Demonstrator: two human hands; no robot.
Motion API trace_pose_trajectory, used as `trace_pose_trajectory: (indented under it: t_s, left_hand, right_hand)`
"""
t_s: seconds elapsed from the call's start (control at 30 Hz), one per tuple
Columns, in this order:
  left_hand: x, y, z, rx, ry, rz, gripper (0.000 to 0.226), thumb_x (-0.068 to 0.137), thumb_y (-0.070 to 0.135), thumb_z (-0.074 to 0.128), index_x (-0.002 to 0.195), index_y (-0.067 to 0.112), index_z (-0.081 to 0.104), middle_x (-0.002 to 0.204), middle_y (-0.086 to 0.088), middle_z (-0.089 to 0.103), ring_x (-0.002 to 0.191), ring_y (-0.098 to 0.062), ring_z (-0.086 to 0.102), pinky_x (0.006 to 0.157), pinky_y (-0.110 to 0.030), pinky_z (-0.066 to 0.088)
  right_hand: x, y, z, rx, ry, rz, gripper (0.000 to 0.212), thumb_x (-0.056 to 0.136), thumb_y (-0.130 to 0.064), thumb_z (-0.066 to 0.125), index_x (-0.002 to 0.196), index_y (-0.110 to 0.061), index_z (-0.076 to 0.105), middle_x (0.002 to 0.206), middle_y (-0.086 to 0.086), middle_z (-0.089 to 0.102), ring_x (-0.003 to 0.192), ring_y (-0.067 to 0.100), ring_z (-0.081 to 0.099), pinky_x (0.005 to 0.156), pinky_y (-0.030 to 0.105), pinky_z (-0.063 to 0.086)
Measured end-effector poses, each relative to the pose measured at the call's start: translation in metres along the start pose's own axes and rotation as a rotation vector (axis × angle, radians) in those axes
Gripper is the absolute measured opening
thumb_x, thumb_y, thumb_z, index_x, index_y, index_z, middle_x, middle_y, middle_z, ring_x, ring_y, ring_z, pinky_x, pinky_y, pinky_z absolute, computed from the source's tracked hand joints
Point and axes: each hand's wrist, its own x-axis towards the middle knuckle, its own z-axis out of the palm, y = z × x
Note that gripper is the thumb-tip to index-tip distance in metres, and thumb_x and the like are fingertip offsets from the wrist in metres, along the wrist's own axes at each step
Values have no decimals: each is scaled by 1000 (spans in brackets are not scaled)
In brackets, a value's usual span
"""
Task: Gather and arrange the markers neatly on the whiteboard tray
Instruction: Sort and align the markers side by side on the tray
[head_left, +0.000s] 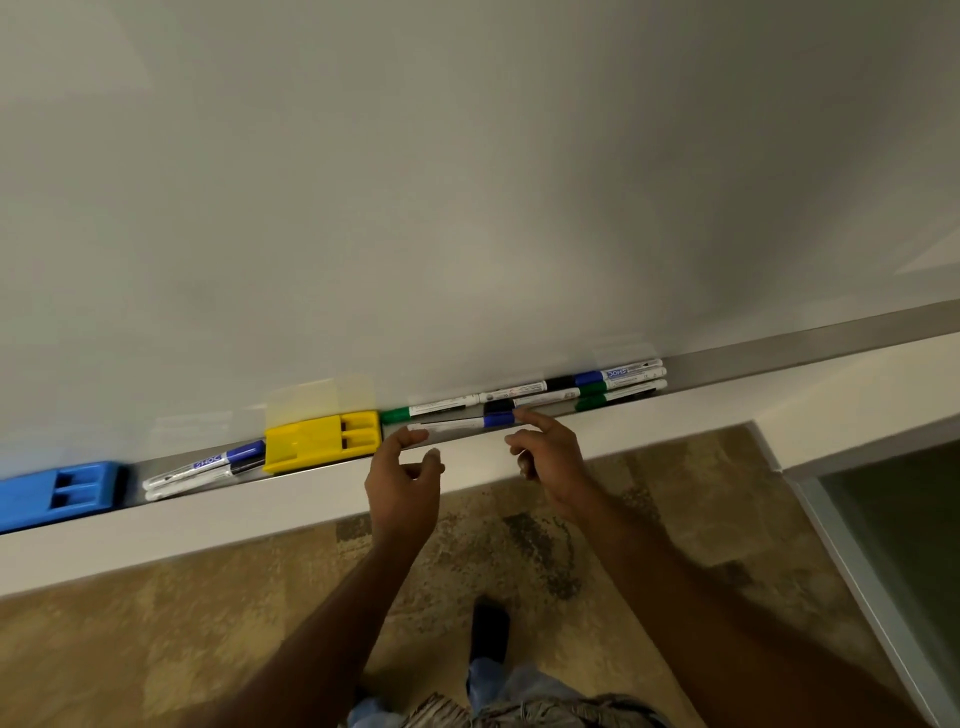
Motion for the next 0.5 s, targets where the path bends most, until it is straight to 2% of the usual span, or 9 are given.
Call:
trace_pose_trajectory:
  t_s: [0.1, 0.23, 0.3, 0.37, 0.43, 0.5]
  left_hand:
    - [2, -7, -9, 41, 33, -29, 22, 90, 17, 65, 107, 29, 56, 118, -1, 66, 77, -4, 68, 59, -16, 49]
    - [1, -12, -13, 95, 36, -35, 25, 90, 18, 64, 115, 22, 58, 111, -1, 69, 74, -6, 67, 62, -35, 60]
    - [0, -13, -14, 112, 41, -29, 24, 90, 18, 64, 114, 23, 59, 91, 11, 70, 63, 0, 65, 51, -25, 55]
    - [-1, -14, -14, 134, 34, -30, 23, 90, 19, 65, 112, 23, 60, 69, 20, 62, 58, 9, 62, 44, -11, 43]
    - [-2, -14, -16, 169, 19, -16, 21, 90, 19, 64, 110, 24, 60, 69, 18, 63, 57, 9, 61, 42, -5, 38]
    - [-2, -15, -19, 195, 9, 9, 19, 91, 21, 64, 108, 26, 60, 84, 10, 71, 56, 2, 64, 42, -5, 38]
  right_hand:
    - [1, 9, 16, -62, -11, -7, 43, 85, -6, 65, 126, -19, 60, 74, 6, 67, 46, 7, 49, 43, 19, 43]
    - [6, 15, 28, -147, -9, -30, 50, 84, -6, 67, 131, -19, 56, 70, 2, 68, 39, 0, 49, 40, 17, 42]
    - [8, 17, 32, -187, -5, -45, 53, 83, -7, 68, 133, -20, 54, 70, 0, 69, 39, 0, 51, 40, 16, 43]
    - [9, 19, 33, -240, 11, -64, 55, 83, -9, 69, 134, -21, 54, 68, -3, 68, 42, -1, 54, 42, 14, 44]
    - [10, 20, 34, -302, 23, -89, 55, 83, -12, 69, 134, -22, 53, 65, -8, 67, 51, 1, 59, 47, 15, 46]
    - [10, 20, 35, -360, 22, -116, 55, 84, -15, 70, 135, -23, 51, 67, -8, 68, 62, 5, 62, 56, 17, 47]
